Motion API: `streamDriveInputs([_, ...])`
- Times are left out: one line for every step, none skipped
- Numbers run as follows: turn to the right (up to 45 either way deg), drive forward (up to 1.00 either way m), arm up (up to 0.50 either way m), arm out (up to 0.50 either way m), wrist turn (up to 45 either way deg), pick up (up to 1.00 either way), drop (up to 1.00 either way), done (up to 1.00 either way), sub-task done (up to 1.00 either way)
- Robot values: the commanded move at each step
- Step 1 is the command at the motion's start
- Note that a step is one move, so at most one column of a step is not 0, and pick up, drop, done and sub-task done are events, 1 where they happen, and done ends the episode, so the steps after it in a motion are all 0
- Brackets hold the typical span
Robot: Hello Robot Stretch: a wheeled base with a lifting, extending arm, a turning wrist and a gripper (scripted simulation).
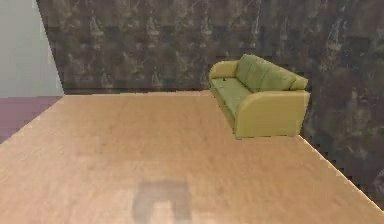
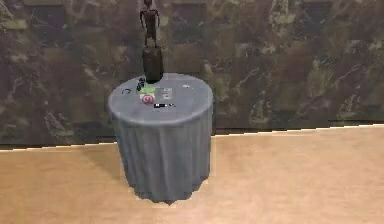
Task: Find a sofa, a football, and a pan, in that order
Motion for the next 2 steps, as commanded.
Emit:
streamDriveInputs([0.0, 1.0, 0.0, 0.0, 0.0, 0.0, 0.0, 0.0, 0.0])
streamDriveInputs([0.0, 0.7, 0.0, 0.0, 0.0, 0.0, 0.0, 0.0, 0.0])
